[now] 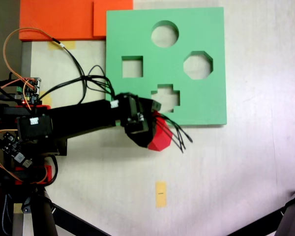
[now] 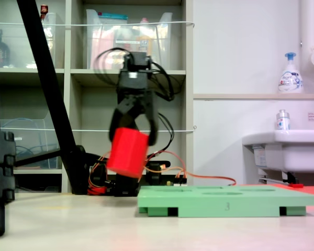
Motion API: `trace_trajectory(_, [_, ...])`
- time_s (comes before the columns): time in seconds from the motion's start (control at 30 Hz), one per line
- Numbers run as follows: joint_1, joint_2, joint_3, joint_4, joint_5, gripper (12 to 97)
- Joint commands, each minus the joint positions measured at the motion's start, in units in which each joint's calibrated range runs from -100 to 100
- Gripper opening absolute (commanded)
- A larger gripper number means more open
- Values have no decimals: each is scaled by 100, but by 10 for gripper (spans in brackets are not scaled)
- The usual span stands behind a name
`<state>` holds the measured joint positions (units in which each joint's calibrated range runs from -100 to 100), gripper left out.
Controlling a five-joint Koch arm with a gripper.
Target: Put the octagonal pillar block into the corresponding hole
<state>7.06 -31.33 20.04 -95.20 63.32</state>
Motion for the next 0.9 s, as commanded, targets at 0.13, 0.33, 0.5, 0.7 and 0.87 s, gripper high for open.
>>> trace_trajectory(0.13, [523, -303, 538, -480, 547, 339])
trace_trajectory(0.33, [684, -219, 538, 753, 542, 338])
trace_trajectory(0.5, [698, 88, 528, 1562, 835, 339])
trace_trajectory(0.7, [723, 647, 528, 2245, 1172, 338])
trace_trajectory(0.87, [772, 1080, 538, 2910, 1460, 338])
